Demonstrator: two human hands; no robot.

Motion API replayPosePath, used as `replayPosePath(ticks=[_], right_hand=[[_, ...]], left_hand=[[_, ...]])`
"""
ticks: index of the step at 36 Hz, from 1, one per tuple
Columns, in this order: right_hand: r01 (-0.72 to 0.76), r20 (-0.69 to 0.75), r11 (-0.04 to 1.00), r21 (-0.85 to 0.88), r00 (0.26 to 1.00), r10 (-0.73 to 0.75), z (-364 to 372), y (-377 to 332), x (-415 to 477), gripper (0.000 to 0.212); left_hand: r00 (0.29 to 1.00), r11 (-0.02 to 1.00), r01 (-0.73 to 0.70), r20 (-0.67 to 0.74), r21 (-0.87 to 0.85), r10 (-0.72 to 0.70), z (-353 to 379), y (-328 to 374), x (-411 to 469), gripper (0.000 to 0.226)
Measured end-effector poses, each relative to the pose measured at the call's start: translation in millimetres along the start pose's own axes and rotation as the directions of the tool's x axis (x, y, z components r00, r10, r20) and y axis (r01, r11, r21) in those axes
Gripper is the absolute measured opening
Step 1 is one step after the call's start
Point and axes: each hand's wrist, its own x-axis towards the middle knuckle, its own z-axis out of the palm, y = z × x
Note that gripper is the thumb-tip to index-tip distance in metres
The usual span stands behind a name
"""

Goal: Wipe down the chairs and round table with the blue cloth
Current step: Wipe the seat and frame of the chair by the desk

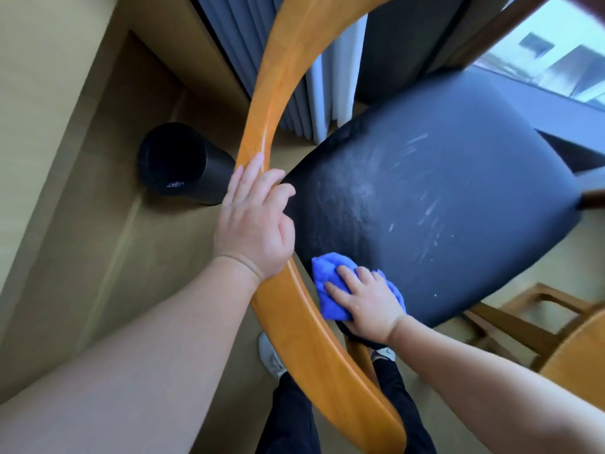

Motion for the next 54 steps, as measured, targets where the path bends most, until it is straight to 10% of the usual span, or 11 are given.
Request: replayPosePath(ticks=[10, 22, 39, 54], right_hand=[[0.108, 0.042, 0.994, 0.005, 0.993, -0.108, 7, 6, -20, 0.053], [0.094, 0.186, 0.990, -0.103, 0.980, -0.073, -14, -3, -23, 0.068], [0.091, 0.030, 0.989, -0.114, 0.996, -0.088, 7, 2, -24, 0.059], [0.389, 0.063, 0.901, -0.189, 0.921, -0.385, -41, 98, 34, 0.076]], left_hand=[[0.999, 0.999, 0.036, -0.037, 0.006, -0.035, 2, 1, -3, 0.030], [0.904, 0.903, 0.423, -0.034, -0.073, -0.426, 40, 89, -123, 0.063], [0.842, 0.843, 0.537, -0.068, 0.013, -0.535, 48, 103, -107, 0.071], [0.814, 0.820, 0.572, -0.110, -0.021, -0.571, 49, 106, -107, 0.066]])
